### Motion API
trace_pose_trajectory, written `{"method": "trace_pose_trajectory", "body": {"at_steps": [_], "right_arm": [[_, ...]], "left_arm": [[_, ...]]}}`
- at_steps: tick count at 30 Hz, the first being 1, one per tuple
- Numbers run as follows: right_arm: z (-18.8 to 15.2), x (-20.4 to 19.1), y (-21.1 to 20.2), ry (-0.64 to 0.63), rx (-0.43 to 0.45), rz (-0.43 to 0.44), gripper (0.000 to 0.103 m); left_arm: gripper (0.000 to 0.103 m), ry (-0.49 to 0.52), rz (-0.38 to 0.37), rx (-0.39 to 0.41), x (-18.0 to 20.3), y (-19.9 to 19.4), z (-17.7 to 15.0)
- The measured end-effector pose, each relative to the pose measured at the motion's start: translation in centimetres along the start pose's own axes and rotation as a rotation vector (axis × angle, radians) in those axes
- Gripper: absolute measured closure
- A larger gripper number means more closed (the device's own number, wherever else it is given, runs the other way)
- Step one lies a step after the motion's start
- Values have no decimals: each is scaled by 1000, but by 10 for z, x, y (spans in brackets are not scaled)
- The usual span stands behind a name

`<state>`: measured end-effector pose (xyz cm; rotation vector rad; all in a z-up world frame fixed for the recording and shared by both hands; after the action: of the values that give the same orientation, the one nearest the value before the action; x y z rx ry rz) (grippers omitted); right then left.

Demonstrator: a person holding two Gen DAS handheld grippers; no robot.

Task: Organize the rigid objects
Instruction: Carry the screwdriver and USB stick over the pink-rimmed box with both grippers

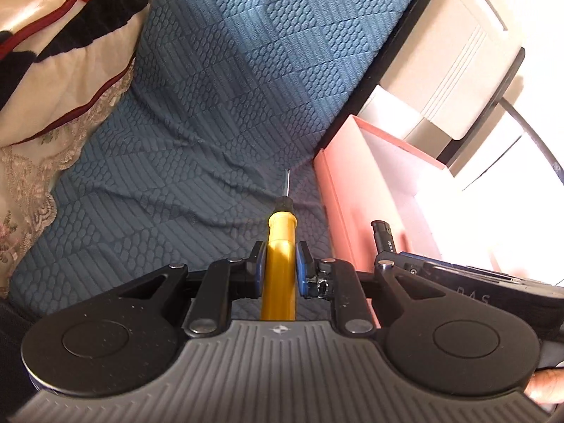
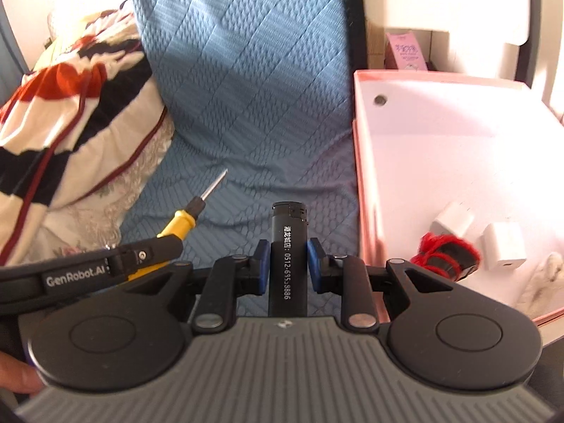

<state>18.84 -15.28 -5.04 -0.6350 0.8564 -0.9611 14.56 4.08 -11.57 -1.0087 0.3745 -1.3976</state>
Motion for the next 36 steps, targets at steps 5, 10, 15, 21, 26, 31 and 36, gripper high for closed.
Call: {"method": "trace_pose_trajectory", "body": {"at_steps": [5,10,15,21,26,31,36], "right_arm": [[12,9,-20,1,34,4,77],[28,18,-35,1,69,-4,77],[42,30,-52,-2,112,-9,77],[58,44,-64,-37,145,-28,77],[69,56,-73,-35,180,-21,76],[75,73,-76,-23,185,-15,76],[74,95,-74,1,187,-7,76]], "left_arm": [[82,20,-22,30,23,-13,15],[82,24,-53,61,48,-25,36],[82,12,-95,76,75,-23,52],[82,10,-124,104,107,-23,68],[82,16,-132,122,129,-22,78],[82,30,-129,133,149,-15,81],[82,51,-104,124,168,2,67]]}}
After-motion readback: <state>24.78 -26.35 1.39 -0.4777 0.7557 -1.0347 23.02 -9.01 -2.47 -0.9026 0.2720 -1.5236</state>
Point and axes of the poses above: each gripper's, at about its wrist camera, not at the fingertips, and y roughly the way its jaws point, x to its right, z to its top, the point moved 2 cm from there along y, roughly the way its jaws point, and after that the axes turned 9 degrees about z, right-handed, at the moved point
